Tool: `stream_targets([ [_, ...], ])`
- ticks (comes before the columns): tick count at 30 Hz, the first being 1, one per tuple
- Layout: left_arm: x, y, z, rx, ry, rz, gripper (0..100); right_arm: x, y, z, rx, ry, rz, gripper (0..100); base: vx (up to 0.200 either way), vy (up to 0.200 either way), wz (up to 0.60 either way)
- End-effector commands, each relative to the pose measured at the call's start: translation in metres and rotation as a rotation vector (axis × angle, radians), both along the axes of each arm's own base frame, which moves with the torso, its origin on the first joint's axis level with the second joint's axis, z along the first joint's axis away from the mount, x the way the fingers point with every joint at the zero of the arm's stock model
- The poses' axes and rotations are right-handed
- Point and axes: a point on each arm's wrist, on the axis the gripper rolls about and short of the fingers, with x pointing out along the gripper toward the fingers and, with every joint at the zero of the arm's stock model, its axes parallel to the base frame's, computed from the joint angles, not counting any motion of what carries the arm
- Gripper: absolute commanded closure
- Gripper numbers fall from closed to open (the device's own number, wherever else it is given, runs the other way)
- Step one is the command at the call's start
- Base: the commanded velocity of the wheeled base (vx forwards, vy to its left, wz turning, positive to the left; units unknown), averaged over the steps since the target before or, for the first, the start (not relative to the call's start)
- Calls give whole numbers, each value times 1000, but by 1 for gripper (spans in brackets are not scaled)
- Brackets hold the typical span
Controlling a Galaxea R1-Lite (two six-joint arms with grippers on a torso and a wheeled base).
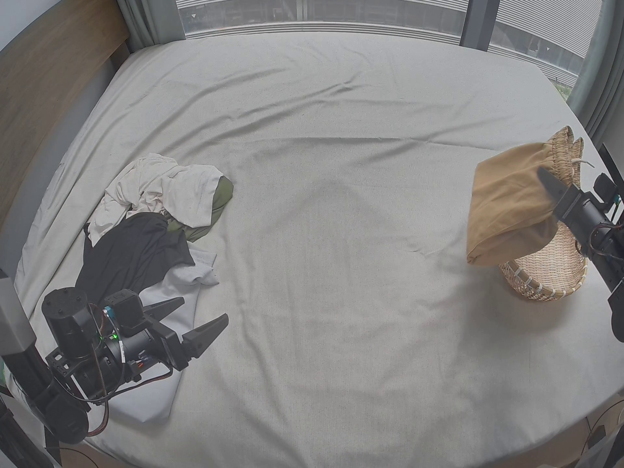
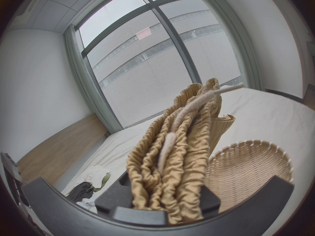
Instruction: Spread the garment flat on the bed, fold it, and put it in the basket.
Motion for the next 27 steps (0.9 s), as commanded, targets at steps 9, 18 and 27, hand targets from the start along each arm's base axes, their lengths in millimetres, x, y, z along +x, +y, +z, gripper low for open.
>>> stream_targets([
  [9, -2, 1, -2, 4, 14, 0, 0, 14, -46, -24, 3, 81, -167, 100, 0, 0, 0],
  [18, -2, 1, -2, 3, 12, 0, 0, 9, -58, -32, 4, 104, -201, 0, 0, 0, 0],
  [27, -2, -1, 0, 0, 4, -7, 0, -55, -42, 1, -58, 38, -208, 0, 0, 0, 0],
])
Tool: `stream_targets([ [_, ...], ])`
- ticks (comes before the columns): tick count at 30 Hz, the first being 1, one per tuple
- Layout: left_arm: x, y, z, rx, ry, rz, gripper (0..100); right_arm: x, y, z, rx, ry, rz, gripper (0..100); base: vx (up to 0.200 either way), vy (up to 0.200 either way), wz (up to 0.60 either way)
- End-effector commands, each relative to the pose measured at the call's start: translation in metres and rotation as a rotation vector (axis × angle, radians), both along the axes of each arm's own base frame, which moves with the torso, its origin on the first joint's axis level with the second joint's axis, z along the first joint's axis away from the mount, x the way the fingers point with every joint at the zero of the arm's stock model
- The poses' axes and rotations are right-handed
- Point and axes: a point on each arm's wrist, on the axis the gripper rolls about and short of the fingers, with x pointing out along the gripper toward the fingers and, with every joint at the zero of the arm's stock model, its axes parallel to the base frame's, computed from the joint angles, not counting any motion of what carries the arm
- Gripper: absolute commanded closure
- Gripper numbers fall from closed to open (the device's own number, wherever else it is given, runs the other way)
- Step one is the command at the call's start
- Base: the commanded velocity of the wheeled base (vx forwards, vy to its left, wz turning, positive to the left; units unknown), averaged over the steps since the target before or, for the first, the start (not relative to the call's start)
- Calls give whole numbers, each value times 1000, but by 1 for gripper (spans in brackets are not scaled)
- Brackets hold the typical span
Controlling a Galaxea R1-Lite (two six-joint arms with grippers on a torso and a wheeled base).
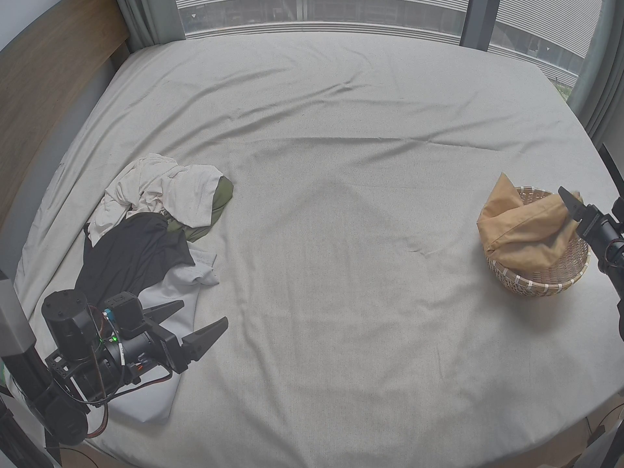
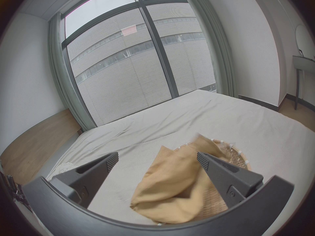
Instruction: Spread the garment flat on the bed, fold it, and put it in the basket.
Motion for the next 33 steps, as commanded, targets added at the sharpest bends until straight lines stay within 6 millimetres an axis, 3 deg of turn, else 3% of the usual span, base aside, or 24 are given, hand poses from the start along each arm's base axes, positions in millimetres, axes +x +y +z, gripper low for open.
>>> stream_targets([
  [1, 0, -1, 1, -3, -7, -7, 0, -47, 13, 28, -37, -61, 7, 0, 0, 0, 0],
  [7, -2, -3, 4, -6, -17, -15, 0, -69, 30, 43, -34, -39, 116, 0, 0, 0, 0],
  [13, -6, -15, 15, -44, -58, -60, 0, -65, 74, 31, -24, 30, 380, 0, 0, 0, 0],
  [14, -13, -19, 23, -59, -87, -76, 0, -67, 92, 22, -24, 65, 488, 0, 0, 0, 0],
  [18, -34, -18, 38, -103, -132, -85, 0, -81, 114, 11, -69, 86, 621, 0, 0, 0, 0],
  [26, -78, 2, 68, -328, -150, -68, 0, -129, 99, 9, -84, -7, 630, 0, 0, 0, 0],
  [27, -90, 8, 73, -347, -151, -59, 0, -143, 93, 3, -82, -14, 607, 0, 0, 0, 0],
  [32, -128, 15, 64, -284, -26, -159, 0, -187, 75, -13, -73, -35, 551, 0, 0, 0, 0],
  [33, -128, 15, 64, -284, -26, -159, 0, -187, 75, -13, -73, -35, 551, 0, 0, 0, 0],
])
